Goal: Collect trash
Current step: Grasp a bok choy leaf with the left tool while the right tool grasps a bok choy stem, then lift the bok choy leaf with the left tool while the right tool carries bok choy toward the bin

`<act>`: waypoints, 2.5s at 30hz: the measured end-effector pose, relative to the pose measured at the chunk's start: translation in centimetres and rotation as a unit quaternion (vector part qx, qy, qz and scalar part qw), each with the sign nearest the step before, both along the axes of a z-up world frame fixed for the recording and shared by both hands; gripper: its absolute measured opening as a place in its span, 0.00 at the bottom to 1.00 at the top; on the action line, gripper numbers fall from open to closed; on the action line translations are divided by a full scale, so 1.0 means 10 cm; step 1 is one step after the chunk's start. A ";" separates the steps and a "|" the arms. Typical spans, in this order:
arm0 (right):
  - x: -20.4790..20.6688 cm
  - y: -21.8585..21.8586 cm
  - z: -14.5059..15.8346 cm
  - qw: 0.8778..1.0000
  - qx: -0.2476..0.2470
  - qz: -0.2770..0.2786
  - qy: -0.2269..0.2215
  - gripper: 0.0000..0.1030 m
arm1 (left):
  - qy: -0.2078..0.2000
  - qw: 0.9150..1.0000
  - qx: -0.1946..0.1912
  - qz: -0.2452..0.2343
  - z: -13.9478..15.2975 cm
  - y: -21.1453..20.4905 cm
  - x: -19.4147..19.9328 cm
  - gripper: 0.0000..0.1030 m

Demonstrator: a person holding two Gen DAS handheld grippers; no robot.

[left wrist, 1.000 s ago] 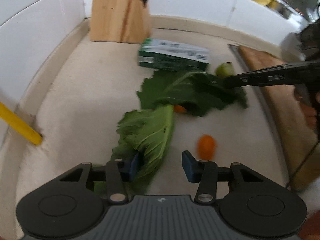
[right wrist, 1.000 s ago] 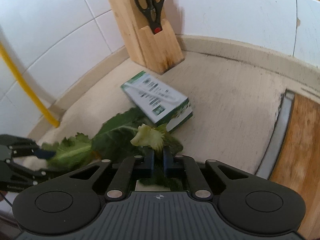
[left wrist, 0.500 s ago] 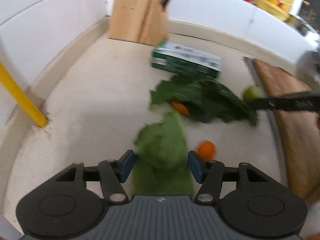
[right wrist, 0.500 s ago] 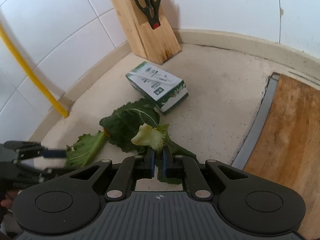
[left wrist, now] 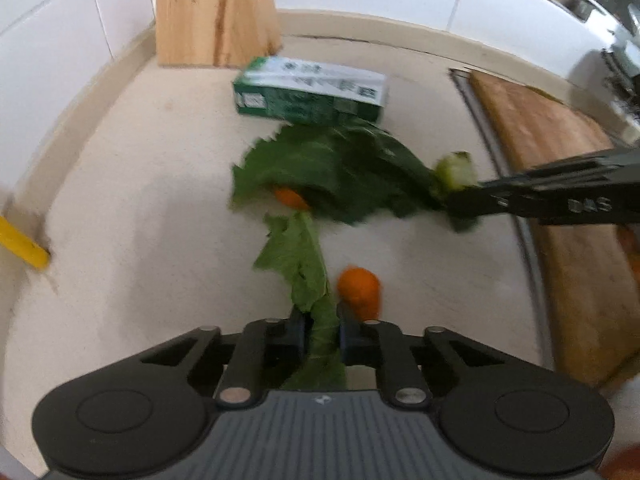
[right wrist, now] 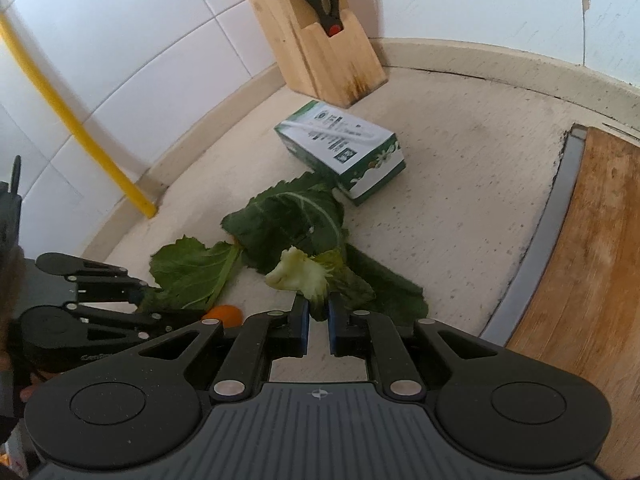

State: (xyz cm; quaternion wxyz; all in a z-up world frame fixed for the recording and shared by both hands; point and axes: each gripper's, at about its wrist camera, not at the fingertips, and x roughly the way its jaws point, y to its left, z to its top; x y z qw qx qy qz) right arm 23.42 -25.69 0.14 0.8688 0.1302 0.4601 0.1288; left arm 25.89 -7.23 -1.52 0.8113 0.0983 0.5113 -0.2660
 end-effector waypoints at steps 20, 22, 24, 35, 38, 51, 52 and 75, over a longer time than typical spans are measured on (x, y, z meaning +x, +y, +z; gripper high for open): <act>-0.13 0.05 -0.06 0.999 0.044 0.008 0.005 0.10 | -0.036 0.976 -0.173 0.131 0.65 0.63 0.05 0.07; -0.15 0.06 -0.08 0.999 0.041 0.012 0.006 0.10 | -0.038 0.981 -0.148 0.117 0.62 0.58 0.02 0.07; -0.15 0.10 -0.11 0.999 0.032 0.018 0.005 0.10 | -0.045 0.988 -0.097 0.107 0.53 0.48 -0.02 0.14; -0.14 0.21 -0.20 0.999 -0.004 0.036 0.001 0.13 | -0.036 0.998 0.049 0.034 0.03 0.07 -0.23 0.52; -0.16 0.26 -0.20 0.999 -0.010 0.048 -0.008 0.24 | -0.050 0.994 0.081 0.045 -0.05 0.02 -0.16 0.52; -0.13 0.08 -0.01 0.998 0.048 0.025 -0.028 0.05 | 0.004 0.989 -0.079 0.126 0.54 0.44 0.11 0.03; -0.12 0.03 0.05 0.997 0.060 0.017 -0.034 0.05 | -0.004 0.986 -0.093 0.136 0.62 0.50 0.12 0.03; -0.24 0.16 0.54 0.995 0.059 0.005 -0.081 0.05 | -0.080 0.953 -0.196 0.219 1.01 1.23 -0.59 0.03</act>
